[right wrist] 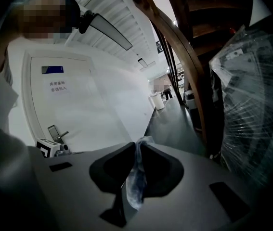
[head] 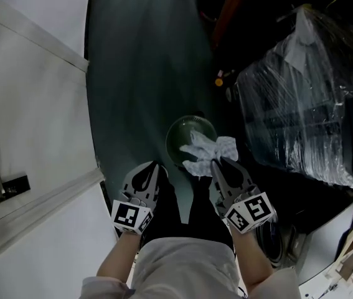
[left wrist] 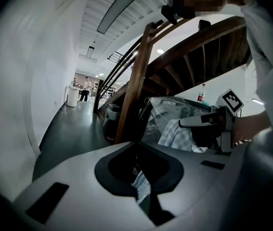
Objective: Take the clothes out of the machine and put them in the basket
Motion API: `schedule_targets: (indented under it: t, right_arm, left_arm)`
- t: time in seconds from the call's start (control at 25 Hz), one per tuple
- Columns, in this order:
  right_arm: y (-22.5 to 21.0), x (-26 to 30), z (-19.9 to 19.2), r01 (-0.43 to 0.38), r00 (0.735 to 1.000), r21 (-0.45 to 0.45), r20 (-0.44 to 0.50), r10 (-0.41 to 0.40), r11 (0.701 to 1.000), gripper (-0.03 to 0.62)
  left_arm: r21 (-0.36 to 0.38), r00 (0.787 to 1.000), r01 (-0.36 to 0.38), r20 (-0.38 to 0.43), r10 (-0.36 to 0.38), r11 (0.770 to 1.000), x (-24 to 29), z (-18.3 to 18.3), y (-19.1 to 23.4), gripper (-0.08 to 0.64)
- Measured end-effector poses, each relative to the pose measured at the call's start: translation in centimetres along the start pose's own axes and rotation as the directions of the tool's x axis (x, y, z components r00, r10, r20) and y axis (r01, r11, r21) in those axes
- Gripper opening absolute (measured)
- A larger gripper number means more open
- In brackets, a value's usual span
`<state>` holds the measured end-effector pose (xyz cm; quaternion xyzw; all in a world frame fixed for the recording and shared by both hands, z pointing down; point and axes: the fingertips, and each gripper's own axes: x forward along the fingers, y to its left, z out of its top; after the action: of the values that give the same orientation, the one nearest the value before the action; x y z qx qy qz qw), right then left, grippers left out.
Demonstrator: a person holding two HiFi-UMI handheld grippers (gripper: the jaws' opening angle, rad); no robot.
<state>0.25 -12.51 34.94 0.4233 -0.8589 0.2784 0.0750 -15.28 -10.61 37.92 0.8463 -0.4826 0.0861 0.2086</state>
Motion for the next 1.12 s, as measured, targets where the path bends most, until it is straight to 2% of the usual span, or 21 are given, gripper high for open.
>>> schedule_targets:
  t: [0.32,0.64,1.12]
  right_arm:
    - [-2.6,1.1,-5.3,0.038,0.997,0.045,-0.066,-0.035,0.998,0.051]
    - [-6.0,4.4,-11.7,0.054,0.989,0.056,-0.140,-0.045,0.997,0.051]
    - [-11.3,9.5,-19.8,0.062,0.970,0.063,-0.239,-0.046,0.996,0.051]
  left_arm:
    - [-0.033,0.995,0.000,-0.096,-0.003,0.999,1.7,-6.0,0.6,0.021]
    - [-0.038,0.989,-0.003,-0.148,-0.003,0.999,4.3,-11.1,2.4,0.021]
    - [-0.046,0.964,0.009,-0.266,-0.021,0.999,7.9,-20.3,3.6,0.021]
